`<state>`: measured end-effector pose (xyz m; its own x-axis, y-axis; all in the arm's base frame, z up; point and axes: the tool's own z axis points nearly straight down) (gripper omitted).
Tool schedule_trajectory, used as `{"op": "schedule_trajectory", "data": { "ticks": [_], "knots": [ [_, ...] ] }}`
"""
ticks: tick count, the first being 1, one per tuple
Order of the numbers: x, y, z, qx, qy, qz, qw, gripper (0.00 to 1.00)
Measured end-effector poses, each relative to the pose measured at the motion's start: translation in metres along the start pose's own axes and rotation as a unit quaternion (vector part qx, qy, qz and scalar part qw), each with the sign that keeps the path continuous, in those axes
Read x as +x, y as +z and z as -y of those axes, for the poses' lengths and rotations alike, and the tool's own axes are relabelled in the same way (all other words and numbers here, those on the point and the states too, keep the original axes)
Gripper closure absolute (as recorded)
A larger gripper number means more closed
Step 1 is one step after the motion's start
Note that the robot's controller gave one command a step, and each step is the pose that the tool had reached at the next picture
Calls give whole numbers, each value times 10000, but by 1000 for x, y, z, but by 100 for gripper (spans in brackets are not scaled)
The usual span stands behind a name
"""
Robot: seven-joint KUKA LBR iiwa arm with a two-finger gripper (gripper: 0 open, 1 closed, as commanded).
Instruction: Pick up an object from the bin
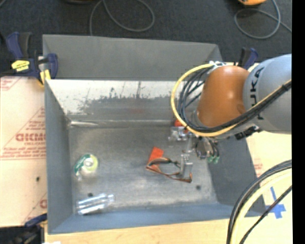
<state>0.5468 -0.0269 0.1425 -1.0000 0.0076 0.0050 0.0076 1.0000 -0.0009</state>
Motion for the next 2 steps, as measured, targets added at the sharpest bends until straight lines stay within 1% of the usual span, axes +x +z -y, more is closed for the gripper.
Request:
{"op": "schedule_trajectory", "data": {
  "ticks": [1,2],
  "knots": [
    [-2,-5,0,3,-2,41,10000,0],
    [-29,34,-11,17,-1059,84,9943,0]
  ]
}}
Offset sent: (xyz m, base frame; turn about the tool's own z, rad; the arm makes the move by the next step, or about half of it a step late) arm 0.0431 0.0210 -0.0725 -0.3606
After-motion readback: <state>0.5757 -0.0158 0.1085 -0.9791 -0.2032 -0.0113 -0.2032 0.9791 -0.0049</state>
